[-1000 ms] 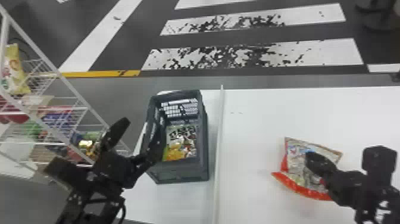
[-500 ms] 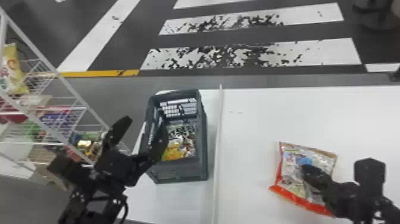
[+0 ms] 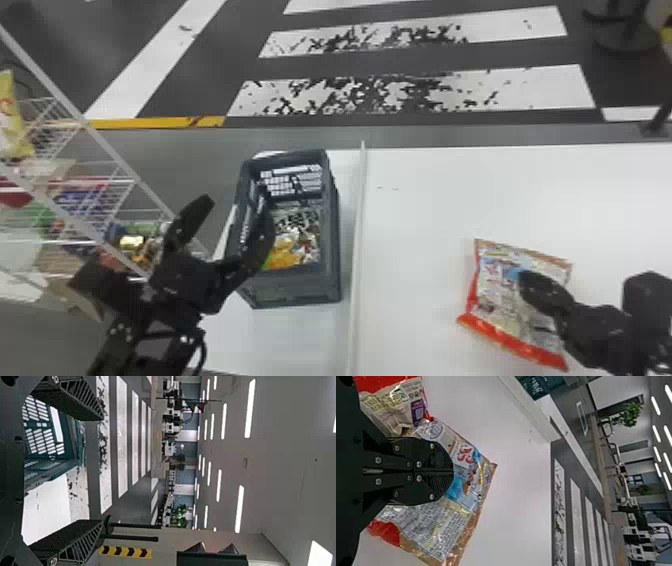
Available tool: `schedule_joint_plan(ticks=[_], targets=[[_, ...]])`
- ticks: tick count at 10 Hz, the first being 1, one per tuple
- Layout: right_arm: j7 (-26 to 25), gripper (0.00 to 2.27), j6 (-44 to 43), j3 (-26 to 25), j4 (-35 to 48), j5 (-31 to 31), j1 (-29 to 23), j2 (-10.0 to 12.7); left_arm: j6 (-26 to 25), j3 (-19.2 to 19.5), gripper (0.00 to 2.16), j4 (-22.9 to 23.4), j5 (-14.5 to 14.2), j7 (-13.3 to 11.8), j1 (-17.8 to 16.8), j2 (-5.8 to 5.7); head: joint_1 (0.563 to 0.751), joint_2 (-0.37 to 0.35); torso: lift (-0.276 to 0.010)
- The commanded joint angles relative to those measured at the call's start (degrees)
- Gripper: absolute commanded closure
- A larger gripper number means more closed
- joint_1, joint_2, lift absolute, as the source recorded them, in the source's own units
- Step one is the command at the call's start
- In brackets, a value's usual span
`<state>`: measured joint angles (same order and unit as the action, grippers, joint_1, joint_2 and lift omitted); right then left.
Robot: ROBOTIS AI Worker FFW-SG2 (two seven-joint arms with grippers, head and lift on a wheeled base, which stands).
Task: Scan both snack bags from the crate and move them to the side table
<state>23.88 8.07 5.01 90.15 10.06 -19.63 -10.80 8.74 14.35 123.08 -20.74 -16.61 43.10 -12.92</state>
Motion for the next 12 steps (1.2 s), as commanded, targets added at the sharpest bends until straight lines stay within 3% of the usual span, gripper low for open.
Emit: schedule_joint_plan(ticks=[1, 3, 5, 6, 10, 12], targets=[[0.1, 2.25, -1.1, -2.8, 9.9, 1.3, -5.2, 0.0, -0.1, -0.3, 0.07, -0.5, 0.0, 0.0, -0.6, 0.0, 0.695, 0.215, -0.029], [1.5, 2.25, 2.8, -4.4, 19.4, 1.5, -10.2, -0.1, -0.1, -1.3, 0.07, -1.2, 0.2, 0.0, -1.4, 0.0, 0.695, 0.2, -0.029], [2.6, 2.25, 4.9, -4.1, 22.3, 1.5, -13.2, -0.1, -0.1, -1.8, 0.07, -1.9, 0.3, 0.0, -2.2, 0.0, 0.695, 0.204, -0.029], [5.6, 2.25, 5.6, -4.2, 22.8, 2.2, -14.1, 0.0, -0.1, -1.9, 0.07, -2.3, 0.3, 0.0, -2.4, 0.0, 0.695, 0.214, -0.029], [9.2, 2.25, 3.0, -3.2, 21.1, 2.0, -14.8, 0.3, 0.3, -2.7, 0.07, -3.5, 0.6, 0.0, -2.9, 0.0, 0.695, 0.26, -0.029], [13.4, 2.25, -4.4, -2.1, 14.4, 1.0, -12.2, 0.3, 0.8, -3.1, 0.07, -3.5, 1.0, 0.0, -2.8, 0.0, 0.695, 0.272, -0.029]])
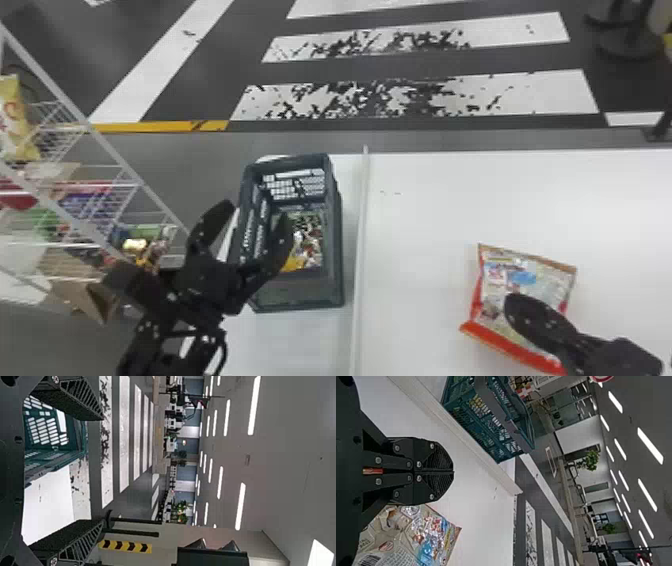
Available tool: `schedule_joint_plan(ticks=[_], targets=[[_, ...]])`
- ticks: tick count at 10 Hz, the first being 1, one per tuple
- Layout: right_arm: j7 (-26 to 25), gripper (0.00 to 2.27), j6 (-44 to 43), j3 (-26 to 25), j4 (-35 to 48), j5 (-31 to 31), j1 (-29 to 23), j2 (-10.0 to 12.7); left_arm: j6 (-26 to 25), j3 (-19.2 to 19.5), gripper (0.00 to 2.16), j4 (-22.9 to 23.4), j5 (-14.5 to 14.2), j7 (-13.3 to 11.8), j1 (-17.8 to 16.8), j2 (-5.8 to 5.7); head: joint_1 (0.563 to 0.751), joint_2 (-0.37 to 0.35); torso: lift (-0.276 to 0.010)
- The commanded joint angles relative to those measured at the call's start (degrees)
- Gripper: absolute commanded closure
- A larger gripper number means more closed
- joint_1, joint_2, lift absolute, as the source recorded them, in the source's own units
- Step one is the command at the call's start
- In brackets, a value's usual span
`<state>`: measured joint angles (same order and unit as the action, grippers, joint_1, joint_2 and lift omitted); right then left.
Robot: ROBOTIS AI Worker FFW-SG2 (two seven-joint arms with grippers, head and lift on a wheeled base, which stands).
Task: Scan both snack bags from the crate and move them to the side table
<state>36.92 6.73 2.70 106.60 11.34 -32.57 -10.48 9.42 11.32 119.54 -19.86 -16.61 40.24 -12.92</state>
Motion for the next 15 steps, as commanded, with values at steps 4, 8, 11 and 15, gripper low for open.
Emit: schedule_joint_plan(ticks=[4, 8, 11, 15], targets=[[0.7, 2.25, -9.1, 3.9, -11.3, -4.2, 5.6, 0.1, 0.8, -0.2, 0.07, -0.4, 0.6, 0.0, 0.6, 0.0, 0.695, 0.298, -0.029], [0.8, 2.25, -9.9, 4.7, -16.1, -7.4, 8.5, 0.0, 1.0, -0.2, 0.07, -0.4, 0.7, -0.1, 0.8, 0.0, 0.695, 0.311, -0.029], [0.8, 2.25, -11.5, 4.8, -20.1, -8.9, 10.3, -0.2, 1.0, -0.4, 0.07, -0.2, 0.9, -0.1, 0.8, 0.0, 0.695, 0.3, -0.029], [0.8, 2.25, -12.4, 4.4, -24.4, -10.2, 11.5, -1.1, 1.0, -0.6, 0.07, -0.4, 0.9, -0.1, 0.7, -0.09, 0.695, 0.282, -0.029]])
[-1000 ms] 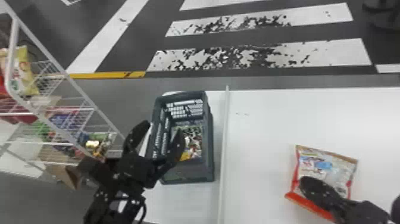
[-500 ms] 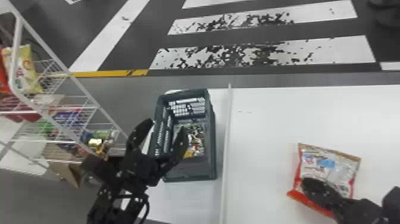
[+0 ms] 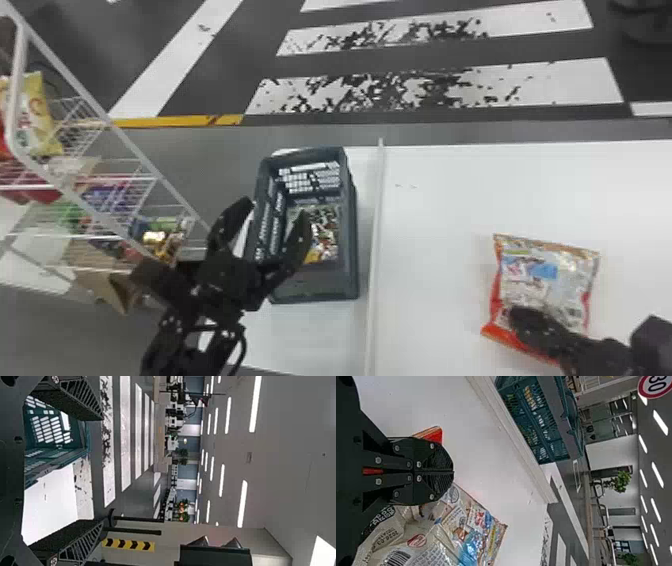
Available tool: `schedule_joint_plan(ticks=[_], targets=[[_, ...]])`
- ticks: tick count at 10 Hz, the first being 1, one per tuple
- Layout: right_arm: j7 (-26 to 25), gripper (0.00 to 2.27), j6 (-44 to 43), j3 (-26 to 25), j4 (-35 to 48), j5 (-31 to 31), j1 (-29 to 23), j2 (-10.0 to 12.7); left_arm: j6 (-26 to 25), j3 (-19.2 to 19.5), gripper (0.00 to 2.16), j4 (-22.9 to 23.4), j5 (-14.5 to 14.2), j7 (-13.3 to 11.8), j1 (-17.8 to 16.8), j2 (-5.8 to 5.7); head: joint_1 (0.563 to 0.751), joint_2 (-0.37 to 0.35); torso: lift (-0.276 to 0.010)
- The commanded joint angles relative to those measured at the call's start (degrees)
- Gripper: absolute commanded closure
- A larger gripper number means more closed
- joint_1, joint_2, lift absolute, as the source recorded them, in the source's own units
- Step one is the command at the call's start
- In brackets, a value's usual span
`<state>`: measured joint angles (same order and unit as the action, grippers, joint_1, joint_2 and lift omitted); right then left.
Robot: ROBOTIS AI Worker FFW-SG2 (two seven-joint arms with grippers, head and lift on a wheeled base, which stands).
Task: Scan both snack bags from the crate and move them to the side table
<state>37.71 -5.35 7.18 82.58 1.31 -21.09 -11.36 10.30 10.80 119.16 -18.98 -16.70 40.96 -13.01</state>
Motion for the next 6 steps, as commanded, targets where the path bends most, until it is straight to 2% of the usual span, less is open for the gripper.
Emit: schedule_joint_plan(ticks=[1, 6], targets=[[0.0, 2.25, -1.0, -0.8, -1.5, -0.3, 0.1, -0.5, 0.1, -0.1, 0.07, -0.2, 0.1, 0.0, -0.1, 0.0, 0.695, 0.274, -0.029], [4.0, 2.25, -2.1, -5.6, -1.6, 0.2, -1.1, -1.3, 0.1, -0.5, 0.07, -0.3, 0.3, -0.4, -0.3, 0.09, 0.695, 0.216, -0.029]])
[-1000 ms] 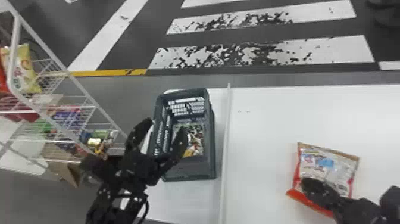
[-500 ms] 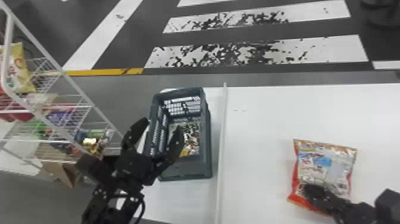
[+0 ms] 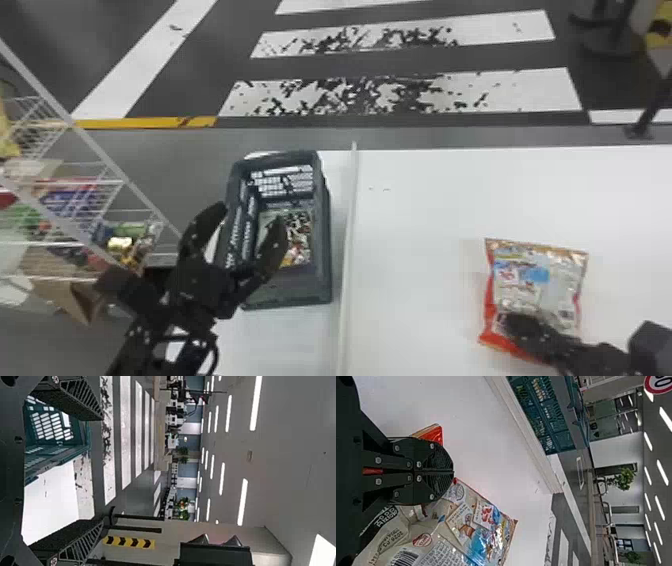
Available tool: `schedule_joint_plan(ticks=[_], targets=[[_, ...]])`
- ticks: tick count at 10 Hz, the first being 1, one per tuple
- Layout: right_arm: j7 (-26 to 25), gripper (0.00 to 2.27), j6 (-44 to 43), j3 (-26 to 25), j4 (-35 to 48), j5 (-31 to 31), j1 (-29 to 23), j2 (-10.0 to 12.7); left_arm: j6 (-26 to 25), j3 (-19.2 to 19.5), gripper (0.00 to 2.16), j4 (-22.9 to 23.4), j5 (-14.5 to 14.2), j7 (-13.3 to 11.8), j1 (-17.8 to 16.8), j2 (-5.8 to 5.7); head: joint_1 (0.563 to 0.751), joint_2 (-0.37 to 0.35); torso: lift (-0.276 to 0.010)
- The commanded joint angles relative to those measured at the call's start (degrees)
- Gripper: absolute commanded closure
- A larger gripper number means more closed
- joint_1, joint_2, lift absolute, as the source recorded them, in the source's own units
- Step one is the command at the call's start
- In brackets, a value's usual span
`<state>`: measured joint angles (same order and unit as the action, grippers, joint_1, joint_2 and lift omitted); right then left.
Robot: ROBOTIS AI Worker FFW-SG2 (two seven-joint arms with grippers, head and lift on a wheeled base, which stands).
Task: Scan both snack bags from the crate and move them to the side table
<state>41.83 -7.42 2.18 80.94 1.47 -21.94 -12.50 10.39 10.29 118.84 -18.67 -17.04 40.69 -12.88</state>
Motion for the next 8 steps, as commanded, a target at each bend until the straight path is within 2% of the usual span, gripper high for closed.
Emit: schedule_joint_plan(ticks=[1, 5, 8], targets=[[1.3, 2.25, -0.2, -1.5, 0.2, 0.3, -0.7, -0.7, 0.0, 0.1, 0.07, -0.1, 0.0, 0.0, 0.0, 0.05, 0.695, 0.208, -0.029], [3.4, 2.25, -0.5, -1.9, 1.2, 0.3, -2.4, -2.5, 0.2, -0.6, 0.07, -0.2, 0.0, 0.0, -0.4, 0.05, 0.695, 0.171, -0.029], [4.6, 2.25, -0.4, -4.2, 2.7, 0.6, -3.0, -3.1, 0.7, -0.5, 0.07, -0.6, 0.0, 0.0, -0.4, -0.04, 0.695, 0.148, -0.029]])
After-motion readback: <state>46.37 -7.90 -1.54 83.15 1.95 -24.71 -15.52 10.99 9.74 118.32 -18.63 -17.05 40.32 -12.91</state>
